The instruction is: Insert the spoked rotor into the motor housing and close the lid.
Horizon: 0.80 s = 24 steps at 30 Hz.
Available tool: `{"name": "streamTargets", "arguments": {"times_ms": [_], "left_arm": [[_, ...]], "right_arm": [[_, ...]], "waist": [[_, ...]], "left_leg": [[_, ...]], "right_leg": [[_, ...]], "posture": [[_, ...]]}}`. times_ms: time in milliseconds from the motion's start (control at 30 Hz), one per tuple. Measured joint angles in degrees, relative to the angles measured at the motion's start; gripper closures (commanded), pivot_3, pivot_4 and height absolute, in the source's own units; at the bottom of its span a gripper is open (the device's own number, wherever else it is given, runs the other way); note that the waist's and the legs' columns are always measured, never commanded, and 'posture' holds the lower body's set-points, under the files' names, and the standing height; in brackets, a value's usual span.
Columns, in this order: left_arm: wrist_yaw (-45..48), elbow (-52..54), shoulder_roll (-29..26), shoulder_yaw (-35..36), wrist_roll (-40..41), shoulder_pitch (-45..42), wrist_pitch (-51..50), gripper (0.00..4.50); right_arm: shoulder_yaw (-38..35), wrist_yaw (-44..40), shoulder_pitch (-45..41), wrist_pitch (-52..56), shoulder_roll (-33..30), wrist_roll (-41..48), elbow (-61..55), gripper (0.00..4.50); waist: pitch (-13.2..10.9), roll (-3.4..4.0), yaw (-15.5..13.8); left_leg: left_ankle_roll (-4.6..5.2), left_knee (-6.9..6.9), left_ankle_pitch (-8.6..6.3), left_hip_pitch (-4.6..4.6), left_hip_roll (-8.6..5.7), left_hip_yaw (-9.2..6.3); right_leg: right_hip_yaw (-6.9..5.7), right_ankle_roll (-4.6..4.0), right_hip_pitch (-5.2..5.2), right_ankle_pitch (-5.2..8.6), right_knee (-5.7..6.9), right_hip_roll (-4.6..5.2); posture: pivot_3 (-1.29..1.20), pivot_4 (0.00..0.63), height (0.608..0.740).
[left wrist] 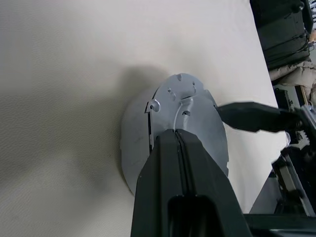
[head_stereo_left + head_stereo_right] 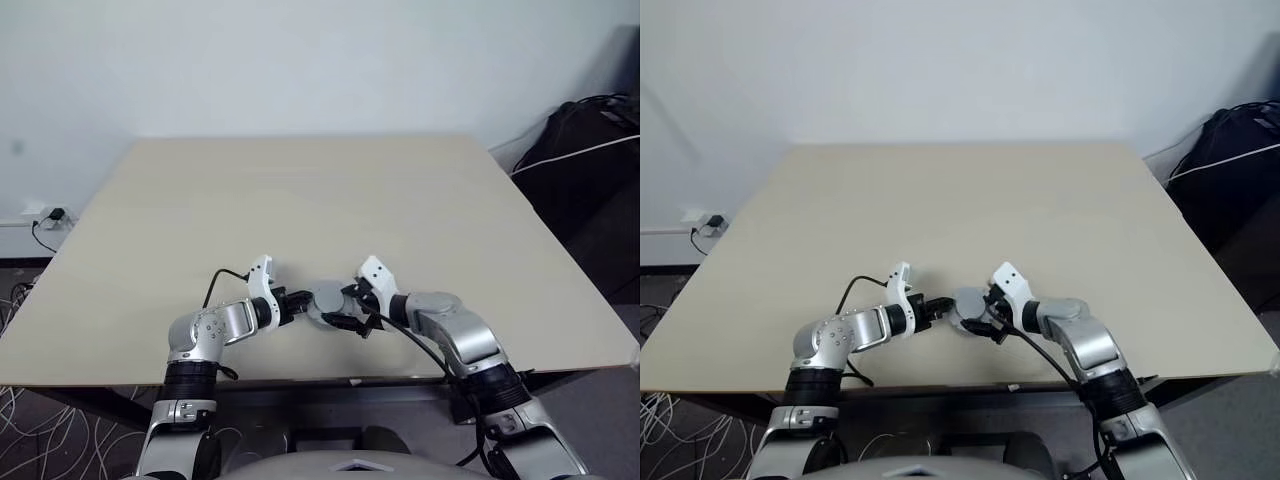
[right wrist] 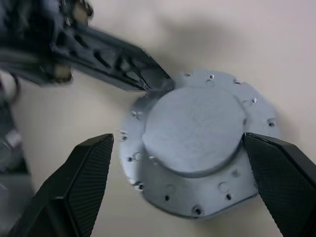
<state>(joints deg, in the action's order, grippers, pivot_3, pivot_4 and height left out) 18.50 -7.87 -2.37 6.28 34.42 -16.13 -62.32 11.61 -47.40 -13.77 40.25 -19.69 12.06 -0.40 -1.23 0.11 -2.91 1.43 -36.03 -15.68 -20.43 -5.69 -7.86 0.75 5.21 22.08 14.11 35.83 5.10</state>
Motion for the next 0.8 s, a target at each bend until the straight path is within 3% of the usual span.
{"name": "streamTargets", "arguments": {"times_ms": [133,267,800], "left_arm": [[0.26,0.16,0.16,0.05,-0.06,-0.01,0.02,4.5],[0.51,0.16,0.32,-0.12,-0.01,-0.02,-0.07,4.5],[1.82,1.13,0.85,-0.67,-0.36,0.74,-0.03,4.5]], "right_arm": [[-7.53,5.23,-0.01,2.73,6.54,6.87,-4.29,0.01],[-12.34,9.95,-0.55,6.36,8.48,11.19,-6.23,0.01],[-13.7,18.12,3.41,15.68,7.5,15.62,-8.7,0.01]], "waist": [[0.0,-0.01,-0.25],[-0.04,-0.06,-0.41],[-0.03,-0.05,-0.49]], "left_leg": [[-0.26,-0.04,0.17,-0.32,-0.01,-0.03],[-0.13,-0.04,0.15,-0.35,-0.2,-0.01],[-0.05,-0.05,0.12,-0.39,-0.31,0.04]], "right_leg": [[0.01,-0.31,0.33,-0.21,0.08,-0.02],[0.04,-0.31,0.35,-0.22,0.06,0.14],[0.07,-0.31,0.38,-0.23,0.05,0.27]], "posture": [[0.0,0.0,0.74],[0.0,0.0,0.74],[0.0,0.0,0.74]]}}
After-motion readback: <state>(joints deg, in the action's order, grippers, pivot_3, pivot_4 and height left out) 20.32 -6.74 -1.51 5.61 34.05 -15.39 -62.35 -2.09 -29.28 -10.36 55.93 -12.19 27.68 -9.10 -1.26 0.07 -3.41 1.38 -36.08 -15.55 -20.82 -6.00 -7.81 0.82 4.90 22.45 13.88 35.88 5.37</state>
